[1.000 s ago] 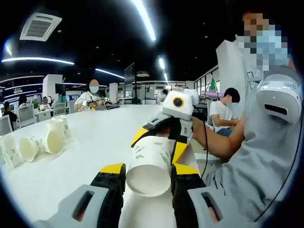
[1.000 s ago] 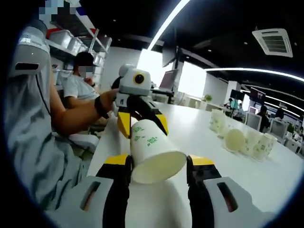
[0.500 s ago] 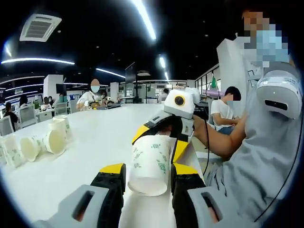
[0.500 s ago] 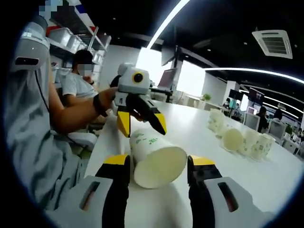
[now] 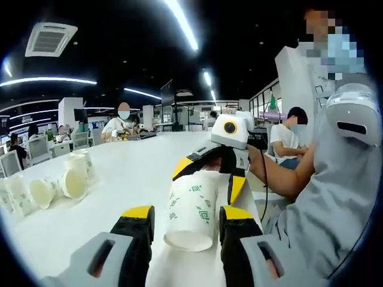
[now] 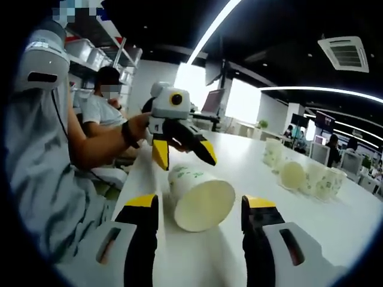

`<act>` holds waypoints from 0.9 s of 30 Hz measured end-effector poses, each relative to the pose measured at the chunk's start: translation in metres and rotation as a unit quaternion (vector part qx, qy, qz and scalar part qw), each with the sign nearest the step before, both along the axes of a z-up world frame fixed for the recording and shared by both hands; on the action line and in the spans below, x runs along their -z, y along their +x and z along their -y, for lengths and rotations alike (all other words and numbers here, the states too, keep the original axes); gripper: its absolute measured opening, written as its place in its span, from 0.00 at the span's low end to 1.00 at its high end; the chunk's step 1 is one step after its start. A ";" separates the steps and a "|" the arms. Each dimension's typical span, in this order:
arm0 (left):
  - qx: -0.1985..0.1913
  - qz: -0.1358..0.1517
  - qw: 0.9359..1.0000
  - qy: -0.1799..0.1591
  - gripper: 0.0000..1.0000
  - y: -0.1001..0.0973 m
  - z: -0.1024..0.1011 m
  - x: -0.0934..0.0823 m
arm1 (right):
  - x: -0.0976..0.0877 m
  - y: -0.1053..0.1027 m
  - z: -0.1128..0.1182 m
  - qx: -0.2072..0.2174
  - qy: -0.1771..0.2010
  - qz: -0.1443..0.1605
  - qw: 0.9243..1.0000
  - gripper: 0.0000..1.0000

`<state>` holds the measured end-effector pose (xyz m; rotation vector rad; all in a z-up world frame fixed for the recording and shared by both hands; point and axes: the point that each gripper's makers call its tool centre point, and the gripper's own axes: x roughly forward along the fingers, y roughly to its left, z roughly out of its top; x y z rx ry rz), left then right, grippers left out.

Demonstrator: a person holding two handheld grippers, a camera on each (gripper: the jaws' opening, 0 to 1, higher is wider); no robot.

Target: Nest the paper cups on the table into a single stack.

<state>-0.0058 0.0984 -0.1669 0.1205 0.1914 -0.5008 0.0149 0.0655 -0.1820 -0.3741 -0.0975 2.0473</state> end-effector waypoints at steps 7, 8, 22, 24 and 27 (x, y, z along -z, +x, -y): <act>0.015 -0.004 1.000 0.021 0.52 0.010 0.014 -0.002 | -0.001 0.004 0.004 0.000 0.000 0.009 1.000 0.58; 0.017 -0.006 1.000 0.023 0.52 0.011 0.015 -0.001 | -0.001 0.004 0.005 -0.002 0.000 0.010 1.000 0.58; 0.048 -0.042 0.997 0.039 0.45 0.004 0.026 0.017 | 0.022 -0.013 0.000 -0.106 -0.048 0.043 0.992 0.61; 0.047 -0.041 0.997 0.036 0.45 0.004 0.022 0.018 | 0.024 -0.013 -0.001 -0.115 -0.051 0.042 0.991 0.61; 0.046 -0.037 0.998 0.026 0.46 0.003 0.021 0.016 | 0.023 -0.013 -0.003 -0.120 -0.051 0.035 0.991 0.59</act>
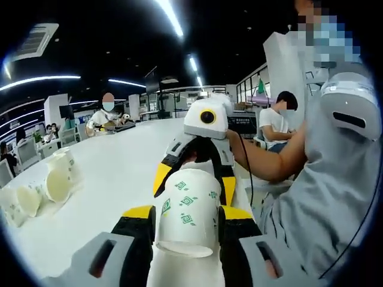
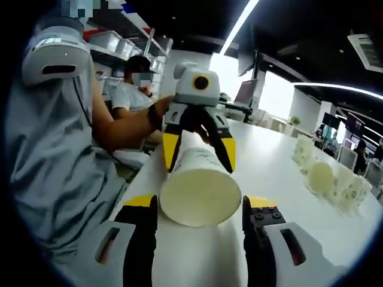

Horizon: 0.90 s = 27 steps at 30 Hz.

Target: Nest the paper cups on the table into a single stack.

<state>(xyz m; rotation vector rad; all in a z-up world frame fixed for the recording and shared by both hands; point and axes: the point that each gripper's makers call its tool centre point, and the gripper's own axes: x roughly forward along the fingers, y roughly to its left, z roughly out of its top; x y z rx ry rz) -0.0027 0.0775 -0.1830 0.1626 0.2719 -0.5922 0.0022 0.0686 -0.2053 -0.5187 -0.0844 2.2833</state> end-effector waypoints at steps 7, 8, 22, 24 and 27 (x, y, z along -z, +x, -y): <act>-0.008 0.015 1.000 -0.018 0.46 -0.001 -0.008 -0.006 | -0.008 -0.003 0.000 0.003 0.006 -0.035 0.999 0.57; -0.008 0.014 1.000 -0.018 0.46 -0.001 -0.008 -0.005 | -0.008 -0.005 0.001 0.001 0.006 -0.037 0.999 0.57; -0.019 0.020 1.000 -0.002 0.43 -0.022 -0.020 -0.008 | -0.012 0.003 -0.001 0.013 0.011 -0.043 0.999 0.55; -0.022 0.024 0.999 -0.005 0.41 -0.022 -0.021 -0.011 | -0.011 0.005 -0.002 0.014 0.011 -0.041 0.999 0.55; -0.021 0.029 0.999 -0.006 0.38 -0.022 -0.020 -0.014 | -0.011 0.009 -0.002 0.017 0.012 -0.041 0.999 0.55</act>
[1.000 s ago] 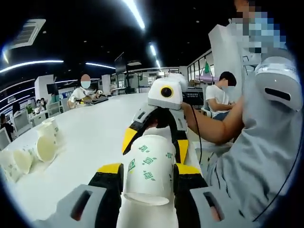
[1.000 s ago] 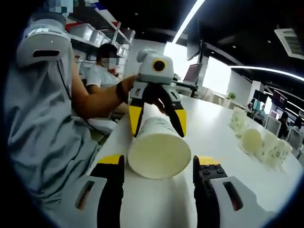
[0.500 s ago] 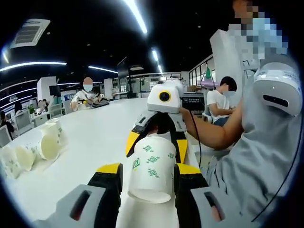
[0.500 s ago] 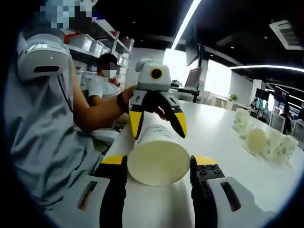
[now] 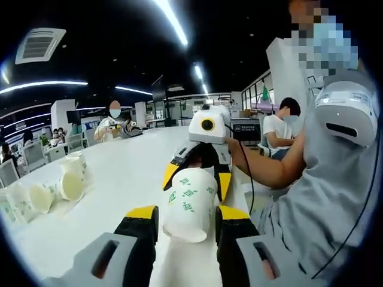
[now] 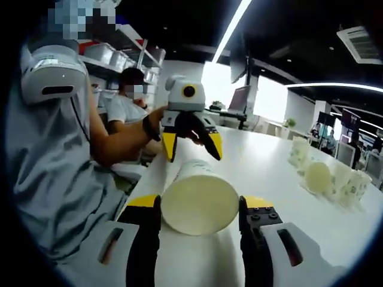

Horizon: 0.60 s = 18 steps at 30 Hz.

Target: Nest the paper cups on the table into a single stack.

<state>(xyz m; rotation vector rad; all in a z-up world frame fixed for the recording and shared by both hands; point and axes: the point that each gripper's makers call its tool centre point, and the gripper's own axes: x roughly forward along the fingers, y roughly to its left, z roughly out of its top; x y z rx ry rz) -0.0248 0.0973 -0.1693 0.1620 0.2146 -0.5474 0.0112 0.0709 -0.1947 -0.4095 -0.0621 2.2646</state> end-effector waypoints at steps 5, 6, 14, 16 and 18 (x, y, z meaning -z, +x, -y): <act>-0.003 0.004 1.000 0.000 0.32 0.003 -0.001 0.000 | 0.002 0.003 0.000 0.001 -0.002 0.003 1.000 0.55; -0.002 0.003 1.000 -0.001 0.32 0.002 -0.001 0.000 | 0.002 0.003 0.000 0.001 -0.001 0.003 1.000 0.55; 0.006 -0.004 1.000 0.000 0.29 0.002 0.001 0.006 | -0.003 0.006 -0.001 0.006 0.008 0.001 1.000 0.55; 0.006 -0.003 1.000 0.001 0.28 0.003 0.001 0.007 | -0.006 0.007 -0.001 0.007 0.012 -0.001 1.000 0.55; 0.005 -0.004 1.000 -0.002 0.27 0.004 0.000 0.007 | -0.008 0.006 0.000 0.008 0.014 -0.001 1.000 0.55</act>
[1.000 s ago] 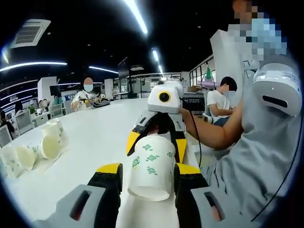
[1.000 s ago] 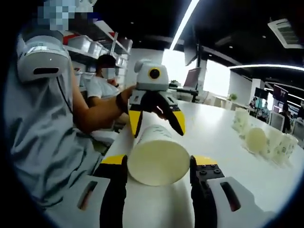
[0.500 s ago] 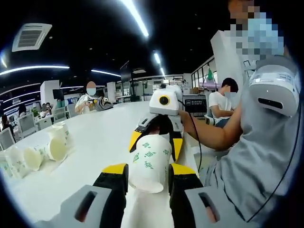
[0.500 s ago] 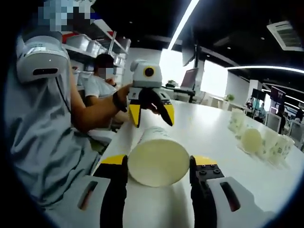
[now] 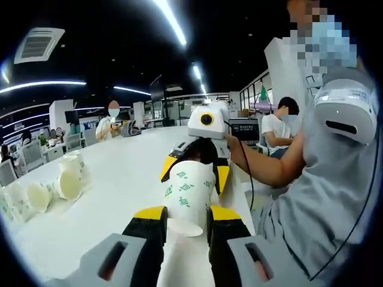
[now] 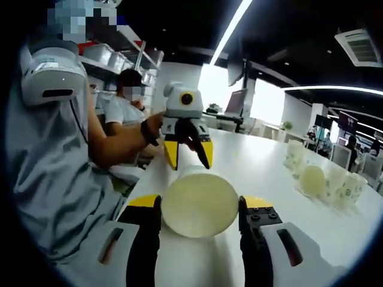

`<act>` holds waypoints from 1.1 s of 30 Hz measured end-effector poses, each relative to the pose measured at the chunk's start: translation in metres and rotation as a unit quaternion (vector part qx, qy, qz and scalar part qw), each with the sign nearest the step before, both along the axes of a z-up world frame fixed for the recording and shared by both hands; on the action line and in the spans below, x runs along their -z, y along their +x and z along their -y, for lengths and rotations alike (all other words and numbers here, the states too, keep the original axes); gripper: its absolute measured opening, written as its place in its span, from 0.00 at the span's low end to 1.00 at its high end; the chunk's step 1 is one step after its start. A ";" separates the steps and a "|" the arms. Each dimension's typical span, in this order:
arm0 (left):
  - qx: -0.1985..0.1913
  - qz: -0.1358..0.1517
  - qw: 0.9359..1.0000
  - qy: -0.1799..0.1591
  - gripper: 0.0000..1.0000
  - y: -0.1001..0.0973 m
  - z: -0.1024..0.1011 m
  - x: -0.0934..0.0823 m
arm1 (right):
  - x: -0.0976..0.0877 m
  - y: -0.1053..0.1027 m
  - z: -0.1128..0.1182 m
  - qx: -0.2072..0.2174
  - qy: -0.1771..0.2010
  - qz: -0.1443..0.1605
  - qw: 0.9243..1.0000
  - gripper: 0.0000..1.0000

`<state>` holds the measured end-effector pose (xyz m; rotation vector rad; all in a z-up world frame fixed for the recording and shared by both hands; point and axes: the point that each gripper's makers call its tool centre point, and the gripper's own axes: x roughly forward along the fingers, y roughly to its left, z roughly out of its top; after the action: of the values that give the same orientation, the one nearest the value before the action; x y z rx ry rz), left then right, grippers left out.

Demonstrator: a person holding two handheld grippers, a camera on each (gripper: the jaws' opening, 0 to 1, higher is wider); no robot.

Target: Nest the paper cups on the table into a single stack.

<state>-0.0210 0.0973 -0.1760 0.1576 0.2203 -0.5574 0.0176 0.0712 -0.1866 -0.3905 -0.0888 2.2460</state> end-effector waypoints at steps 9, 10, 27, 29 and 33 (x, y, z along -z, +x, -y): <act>0.000 -0.001 1.000 0.003 0.27 -0.001 0.000 0.001 | -0.017 -0.011 0.002 -0.002 0.022 -0.009 1.000 0.55; -0.001 -0.002 1.000 0.004 0.27 -0.001 -0.001 0.001 | -0.018 -0.012 0.002 -0.001 0.024 -0.006 1.000 0.55; -0.010 -0.010 1.000 0.013 0.27 -0.004 -0.007 0.006 | -0.035 -0.021 -0.011 0.000 0.048 -0.023 0.999 0.55; -0.011 -0.009 1.000 0.013 0.27 -0.004 -0.007 0.006 | -0.036 -0.022 -0.013 -0.001 0.050 -0.024 0.998 0.55; -0.011 -0.008 1.000 0.012 0.27 -0.004 -0.009 0.005 | -0.039 -0.025 -0.017 -0.004 0.053 -0.026 0.998 0.55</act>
<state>-0.0254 0.1059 -0.1810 0.1728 0.2442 -0.5336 -0.0078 0.0879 -0.1474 -0.2735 -0.1820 2.2460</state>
